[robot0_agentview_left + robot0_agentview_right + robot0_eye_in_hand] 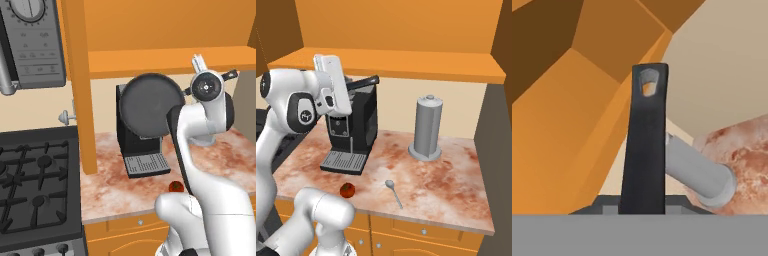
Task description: Pick the pan from the cabinet and place it on the stove. Then turn on the stove burner for the pan.
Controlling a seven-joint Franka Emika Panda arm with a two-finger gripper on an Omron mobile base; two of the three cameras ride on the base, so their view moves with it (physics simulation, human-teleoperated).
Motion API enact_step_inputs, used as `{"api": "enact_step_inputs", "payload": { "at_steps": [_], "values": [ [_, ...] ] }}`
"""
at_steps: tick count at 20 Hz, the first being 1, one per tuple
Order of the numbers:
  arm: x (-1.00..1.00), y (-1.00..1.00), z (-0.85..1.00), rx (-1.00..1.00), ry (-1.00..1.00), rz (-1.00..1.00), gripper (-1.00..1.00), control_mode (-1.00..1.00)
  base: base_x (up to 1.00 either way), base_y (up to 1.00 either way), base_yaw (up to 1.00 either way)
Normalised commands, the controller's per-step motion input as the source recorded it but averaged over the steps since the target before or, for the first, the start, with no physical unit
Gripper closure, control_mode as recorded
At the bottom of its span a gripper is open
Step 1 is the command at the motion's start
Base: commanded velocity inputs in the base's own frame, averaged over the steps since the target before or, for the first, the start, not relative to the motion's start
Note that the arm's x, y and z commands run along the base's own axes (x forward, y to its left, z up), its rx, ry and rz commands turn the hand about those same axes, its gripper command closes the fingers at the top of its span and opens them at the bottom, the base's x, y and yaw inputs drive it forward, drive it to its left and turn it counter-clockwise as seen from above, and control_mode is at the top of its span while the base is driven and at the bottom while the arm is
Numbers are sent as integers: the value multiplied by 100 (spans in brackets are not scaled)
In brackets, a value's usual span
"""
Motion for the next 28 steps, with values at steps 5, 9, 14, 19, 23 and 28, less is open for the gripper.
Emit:
{"api": "enact_step_inputs", "payload": {
  "at_steps": [5, 9, 14, 19, 23, 28],
  "values": [
    [-7, 29, -17, 0, 4, 0, 100, -100, 0, 0, 0],
    [-9, 26, -18, 0, 3, 0, 100, -100, 0, 0, 0],
    [-7, 32, -25, 0, 5, 0, 100, -100, 0, 0, 0],
    [-7, 30, -21, 1, 5, 0, 100, -100, 0, 0, 0],
    [-11, 10, -12, 7, 3, 1, 100, -100, 0, 0, 0],
    [-5, 0, -4, 11, 1, 10, 100, -100, 0, 0, 0]
  ]
}}
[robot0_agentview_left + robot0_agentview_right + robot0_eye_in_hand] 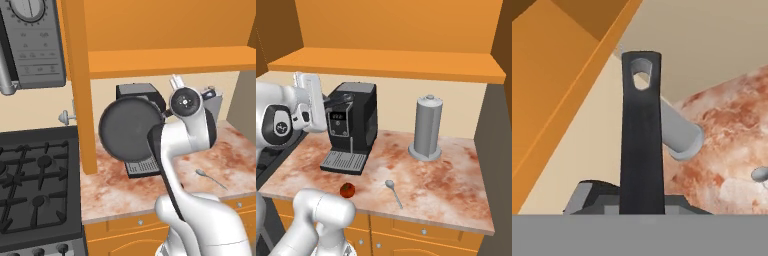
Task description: Pick the pan from the cabinet and place it on the stove. Then turn on the stove burner for the pan.
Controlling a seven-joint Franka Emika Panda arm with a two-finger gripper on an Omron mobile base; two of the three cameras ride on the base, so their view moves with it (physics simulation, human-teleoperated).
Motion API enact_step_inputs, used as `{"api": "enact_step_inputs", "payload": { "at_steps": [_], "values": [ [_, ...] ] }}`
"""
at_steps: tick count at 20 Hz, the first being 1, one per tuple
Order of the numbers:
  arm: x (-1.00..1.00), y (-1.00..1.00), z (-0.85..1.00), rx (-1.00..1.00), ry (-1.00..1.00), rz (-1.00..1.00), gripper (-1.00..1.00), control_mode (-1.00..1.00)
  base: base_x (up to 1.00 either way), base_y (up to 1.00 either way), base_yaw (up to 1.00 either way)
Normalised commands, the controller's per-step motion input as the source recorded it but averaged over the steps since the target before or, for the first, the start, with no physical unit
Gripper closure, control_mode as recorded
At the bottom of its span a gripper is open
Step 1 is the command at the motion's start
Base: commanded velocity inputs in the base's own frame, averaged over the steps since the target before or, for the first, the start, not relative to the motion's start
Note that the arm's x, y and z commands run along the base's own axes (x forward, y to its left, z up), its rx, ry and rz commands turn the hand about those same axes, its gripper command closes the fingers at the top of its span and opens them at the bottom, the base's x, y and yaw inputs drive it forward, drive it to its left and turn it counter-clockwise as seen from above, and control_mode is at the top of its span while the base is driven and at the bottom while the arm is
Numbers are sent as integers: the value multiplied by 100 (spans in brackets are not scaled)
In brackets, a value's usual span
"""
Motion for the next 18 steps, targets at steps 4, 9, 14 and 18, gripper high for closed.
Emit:
{"api": "enact_step_inputs", "payload": {
  "at_steps": [4, 9, 14, 18],
  "values": [
    [0, 3, -2, 9, 5, 11, 100, -100, 0, 0, 0],
    [0, 26, -4, 0, 11, 5, 100, -100, 0, 0, 0],
    [0, 31, -5, 0, 16, 3, 100, -100, 0, 0, 0],
    [0, 28, -6, 0, 16, 2, 100, -100, 0, 0, 0]
  ]
}}
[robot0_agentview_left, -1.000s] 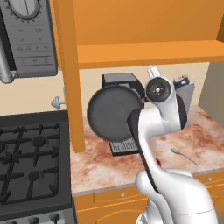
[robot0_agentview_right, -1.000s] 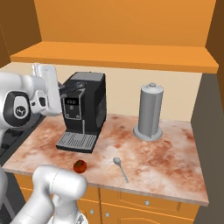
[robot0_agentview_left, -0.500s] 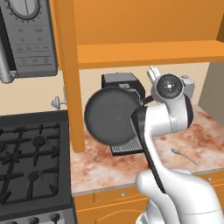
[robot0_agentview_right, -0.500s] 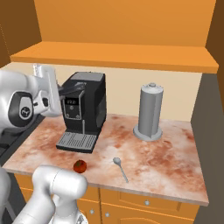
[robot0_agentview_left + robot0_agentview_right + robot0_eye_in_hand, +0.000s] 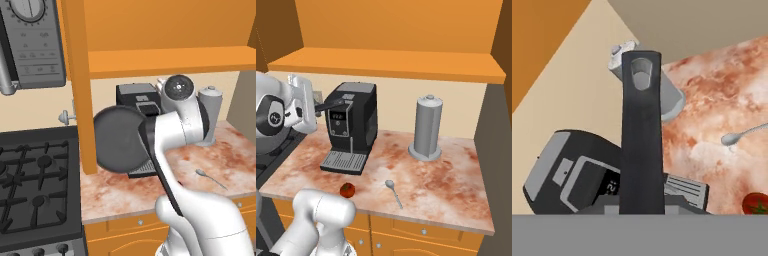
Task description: Pick the pan from the cabinet and place it on the stove. Then turn on the stove burner for the pan.
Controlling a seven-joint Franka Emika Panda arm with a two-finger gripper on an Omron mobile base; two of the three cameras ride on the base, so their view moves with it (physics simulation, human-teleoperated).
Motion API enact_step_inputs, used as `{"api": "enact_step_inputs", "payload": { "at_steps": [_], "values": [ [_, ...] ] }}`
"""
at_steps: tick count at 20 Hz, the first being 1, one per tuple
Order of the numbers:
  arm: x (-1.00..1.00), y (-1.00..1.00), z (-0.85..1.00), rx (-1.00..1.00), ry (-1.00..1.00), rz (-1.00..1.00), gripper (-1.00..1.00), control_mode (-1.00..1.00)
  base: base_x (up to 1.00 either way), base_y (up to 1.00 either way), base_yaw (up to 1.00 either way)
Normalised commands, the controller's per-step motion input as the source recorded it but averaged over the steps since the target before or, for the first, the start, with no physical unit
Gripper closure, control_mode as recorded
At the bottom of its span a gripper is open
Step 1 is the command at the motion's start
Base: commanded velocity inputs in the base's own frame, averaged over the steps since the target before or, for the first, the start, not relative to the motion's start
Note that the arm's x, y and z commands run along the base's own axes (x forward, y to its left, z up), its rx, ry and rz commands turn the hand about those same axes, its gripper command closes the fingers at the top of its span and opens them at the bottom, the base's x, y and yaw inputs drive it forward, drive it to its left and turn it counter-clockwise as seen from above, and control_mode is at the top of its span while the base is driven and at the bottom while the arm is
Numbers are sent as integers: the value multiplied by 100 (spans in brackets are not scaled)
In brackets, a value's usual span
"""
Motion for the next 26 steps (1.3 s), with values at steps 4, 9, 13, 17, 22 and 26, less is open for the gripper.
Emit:
{"api": "enact_step_inputs", "payload": {
  "at_steps": [4, 9, 13, 17, 22, 26],
  "values": [
    [0, 22, -12, 0, 12, 1, 100, -100, 0, 0, 0],
    [0, 16, -21, 0, 12, 4, 100, -100, 0, 0, 0],
    [0, 16, -27, 0, 10, 4, 100, -100, 0, 0, 0],
    [0, 17, -28, 1, 8, 2, 100, -100, 0, 0, 0],
    [0, 23, -28, 1, 7, 0, 100, -100, 0, 0, 0],
    [0, 27, -35, 0, 8, 0, 100, -100, 0, 0, 0]
  ]
}}
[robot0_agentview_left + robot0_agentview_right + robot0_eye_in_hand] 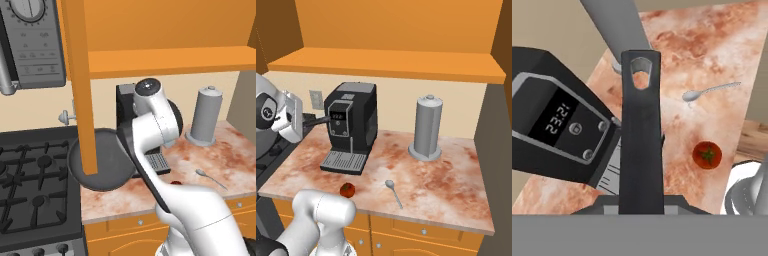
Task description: Pick the pan from the cabinet and place it on the stove. Then turn on the stove burner for the pan.
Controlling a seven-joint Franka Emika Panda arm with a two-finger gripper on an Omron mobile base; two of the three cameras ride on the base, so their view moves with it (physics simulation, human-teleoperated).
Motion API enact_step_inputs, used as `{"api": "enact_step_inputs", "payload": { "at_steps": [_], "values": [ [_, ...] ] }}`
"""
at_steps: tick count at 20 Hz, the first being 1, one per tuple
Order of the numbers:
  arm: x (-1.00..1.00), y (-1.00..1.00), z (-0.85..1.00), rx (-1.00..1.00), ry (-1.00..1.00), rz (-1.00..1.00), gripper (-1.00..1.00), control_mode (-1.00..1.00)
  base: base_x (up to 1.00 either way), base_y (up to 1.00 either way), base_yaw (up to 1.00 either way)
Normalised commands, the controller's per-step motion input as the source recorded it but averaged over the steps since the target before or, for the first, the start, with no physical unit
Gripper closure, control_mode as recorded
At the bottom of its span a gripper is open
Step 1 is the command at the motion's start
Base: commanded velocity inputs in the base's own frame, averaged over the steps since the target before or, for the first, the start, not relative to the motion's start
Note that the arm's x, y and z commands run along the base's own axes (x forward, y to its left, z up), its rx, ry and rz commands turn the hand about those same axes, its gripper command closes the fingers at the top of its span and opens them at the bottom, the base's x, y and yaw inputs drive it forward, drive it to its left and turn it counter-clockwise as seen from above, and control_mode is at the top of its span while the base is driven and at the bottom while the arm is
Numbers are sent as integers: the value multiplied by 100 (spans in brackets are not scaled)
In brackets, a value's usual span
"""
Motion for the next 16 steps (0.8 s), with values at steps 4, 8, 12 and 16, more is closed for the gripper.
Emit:
{"api": "enact_step_inputs", "payload": {
  "at_steps": [4, 8, 12, 16],
  "values": [
    [0, 25, -35, 1, 8, 0, 100, -100, 0, 0, 0],
    [0, 14, -34, 3, 8, 0, 100, -100, 0, 0, 0],
    [0, 16, -35, 3, 9, 0, 100, -100, 0, 0, 0],
    [0, 14, -37, 2, 7, 0, 100, -100, 0, 0, 0]
  ]
}}
